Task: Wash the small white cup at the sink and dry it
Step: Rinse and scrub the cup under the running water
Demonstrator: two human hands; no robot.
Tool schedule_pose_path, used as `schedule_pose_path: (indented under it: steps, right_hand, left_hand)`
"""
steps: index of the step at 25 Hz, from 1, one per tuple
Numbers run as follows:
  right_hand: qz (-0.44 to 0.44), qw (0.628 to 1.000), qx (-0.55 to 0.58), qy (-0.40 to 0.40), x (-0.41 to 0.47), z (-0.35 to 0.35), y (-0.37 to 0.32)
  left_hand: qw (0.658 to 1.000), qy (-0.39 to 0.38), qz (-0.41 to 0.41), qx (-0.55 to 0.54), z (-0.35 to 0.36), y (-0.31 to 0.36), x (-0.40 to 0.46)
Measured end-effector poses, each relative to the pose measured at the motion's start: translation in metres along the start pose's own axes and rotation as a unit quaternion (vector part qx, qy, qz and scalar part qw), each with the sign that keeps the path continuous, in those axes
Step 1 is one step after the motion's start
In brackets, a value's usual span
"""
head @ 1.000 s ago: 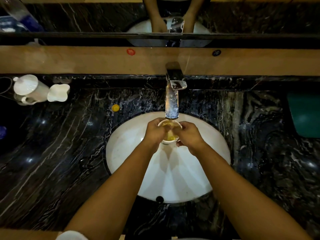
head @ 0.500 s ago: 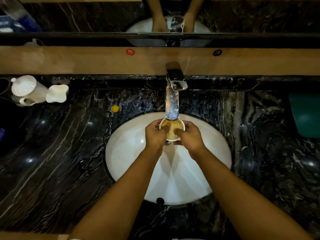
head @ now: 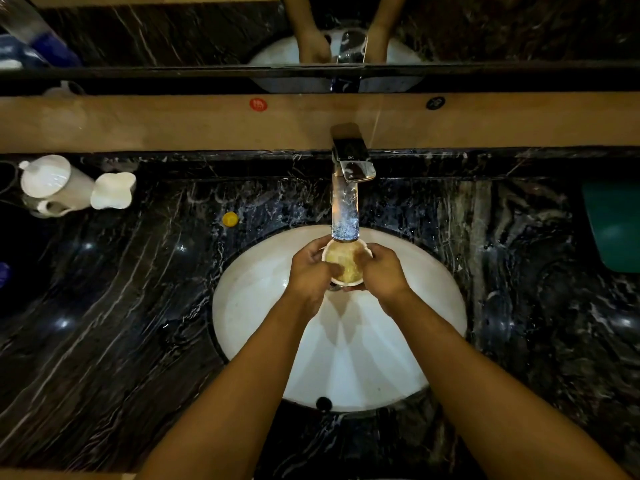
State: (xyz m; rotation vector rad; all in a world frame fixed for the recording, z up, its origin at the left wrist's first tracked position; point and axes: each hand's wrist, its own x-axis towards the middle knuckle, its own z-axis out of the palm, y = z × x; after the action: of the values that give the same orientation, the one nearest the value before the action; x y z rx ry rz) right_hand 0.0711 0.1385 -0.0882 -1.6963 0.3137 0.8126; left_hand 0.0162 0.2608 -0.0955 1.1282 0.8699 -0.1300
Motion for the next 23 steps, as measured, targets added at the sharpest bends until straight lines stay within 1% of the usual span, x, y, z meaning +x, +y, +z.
schedule_pose_path:
  steps: [2, 5, 7, 8, 10, 12, 14, 16, 18, 20, 23]
  right_hand:
    - [0.007, 0.998, 0.058, -0.033, -0.003, 0.001, 0.001]
    - [0.021, 0.992, 0.110, -0.062, -0.010, 0.009, 0.004]
    - [0.026, 0.991, 0.122, -0.054, -0.013, 0.015, 0.007]
    - [0.024, 0.992, 0.119, -0.040, -0.013, 0.018, 0.009]
    - [0.021, 0.994, 0.103, 0.004, -0.011, 0.020, 0.009]
    - [0.023, 0.995, 0.084, 0.045, -0.007, 0.018, 0.007]
    - [0.020, 0.995, 0.080, 0.052, -0.005, 0.016, 0.004]
    - [0.021, 0.995, 0.096, 0.037, -0.007, 0.015, 0.000]
    - [0.022, 0.993, 0.120, 0.012, -0.010, 0.015, -0.003]
    - [0.018, 0.990, 0.139, 0.005, -0.014, 0.017, -0.002]
    - [0.011, 0.994, 0.101, 0.043, -0.016, 0.019, 0.003]
  left_hand:
    - [1.000, 0.002, 0.004, 0.008, -0.002, -0.003, 0.002]
    - [0.995, 0.087, 0.032, 0.039, -0.001, -0.004, 0.006]
    - [0.990, 0.122, 0.049, 0.059, 0.000, -0.001, 0.008]
    - [0.989, 0.119, 0.054, 0.069, 0.001, -0.001, 0.009]
    - [0.994, 0.076, 0.042, 0.066, 0.002, 0.000, 0.007]
    - [0.999, 0.021, 0.012, 0.022, 0.000, 0.000, 0.006]
    - [0.999, -0.009, -0.011, -0.045, -0.003, -0.001, 0.005]
    - [0.996, -0.004, -0.010, -0.094, -0.005, -0.003, 0.006]
    - [0.993, 0.021, -0.003, -0.120, -0.005, -0.004, 0.007]
    - [0.992, 0.055, 0.002, -0.114, -0.002, -0.005, 0.008]
    - [0.992, 0.104, 0.025, -0.066, 0.005, -0.007, 0.011]
